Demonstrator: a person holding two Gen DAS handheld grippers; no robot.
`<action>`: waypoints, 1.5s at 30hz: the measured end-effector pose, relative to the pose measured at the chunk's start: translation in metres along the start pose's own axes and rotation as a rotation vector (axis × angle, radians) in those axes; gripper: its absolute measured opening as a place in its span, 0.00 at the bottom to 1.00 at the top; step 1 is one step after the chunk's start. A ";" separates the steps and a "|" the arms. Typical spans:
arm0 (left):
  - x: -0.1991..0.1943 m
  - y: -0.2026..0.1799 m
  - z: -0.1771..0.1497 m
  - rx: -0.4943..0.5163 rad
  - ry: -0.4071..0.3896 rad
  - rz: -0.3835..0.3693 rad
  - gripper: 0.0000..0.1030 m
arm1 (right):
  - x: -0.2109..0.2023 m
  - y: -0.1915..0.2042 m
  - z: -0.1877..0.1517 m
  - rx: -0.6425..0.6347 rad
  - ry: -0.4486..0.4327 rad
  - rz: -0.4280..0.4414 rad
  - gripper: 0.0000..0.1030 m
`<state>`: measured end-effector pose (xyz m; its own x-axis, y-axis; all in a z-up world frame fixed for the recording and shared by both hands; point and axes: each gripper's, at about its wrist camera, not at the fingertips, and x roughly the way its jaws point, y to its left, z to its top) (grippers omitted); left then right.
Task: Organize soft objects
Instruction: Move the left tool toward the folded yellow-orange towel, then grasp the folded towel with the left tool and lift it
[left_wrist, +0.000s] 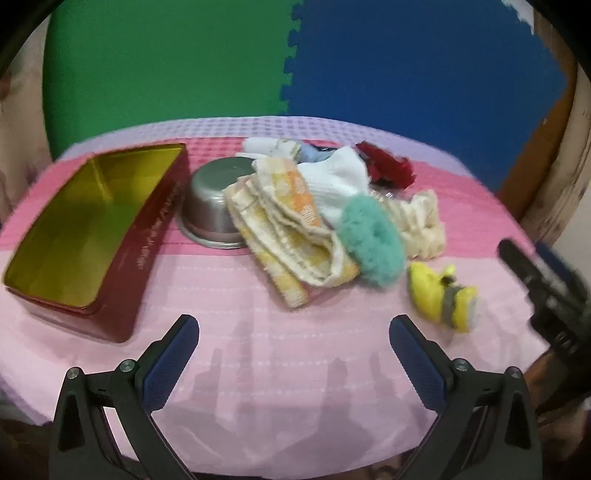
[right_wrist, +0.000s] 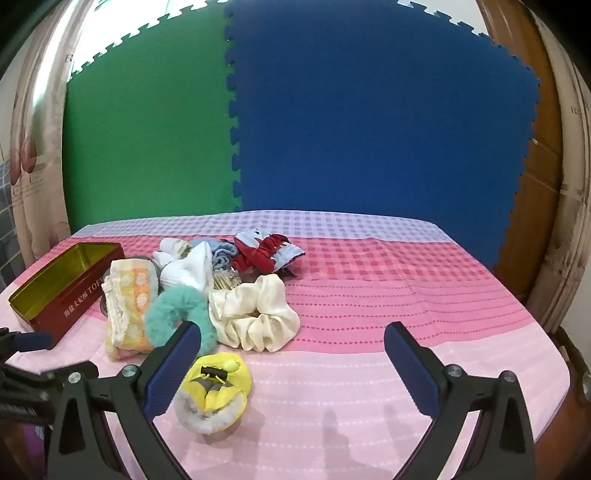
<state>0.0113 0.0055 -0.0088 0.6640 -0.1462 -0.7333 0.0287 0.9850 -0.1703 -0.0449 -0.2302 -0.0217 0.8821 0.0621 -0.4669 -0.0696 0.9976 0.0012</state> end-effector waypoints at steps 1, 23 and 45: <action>0.000 0.003 0.004 -0.022 -0.004 -0.025 0.99 | 0.000 0.000 -0.001 0.000 0.000 0.001 0.99; 0.059 0.036 0.046 -0.197 0.025 -0.114 0.97 | 0.015 -0.015 -0.006 0.032 0.050 0.007 0.99; 0.012 0.000 0.040 -0.005 -0.024 -0.086 0.15 | 0.020 -0.017 -0.009 0.035 0.072 0.009 0.99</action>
<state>0.0497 0.0075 0.0087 0.6767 -0.2283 -0.7000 0.0829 0.9683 -0.2357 -0.0305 -0.2459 -0.0386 0.8454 0.0702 -0.5295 -0.0602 0.9975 0.0361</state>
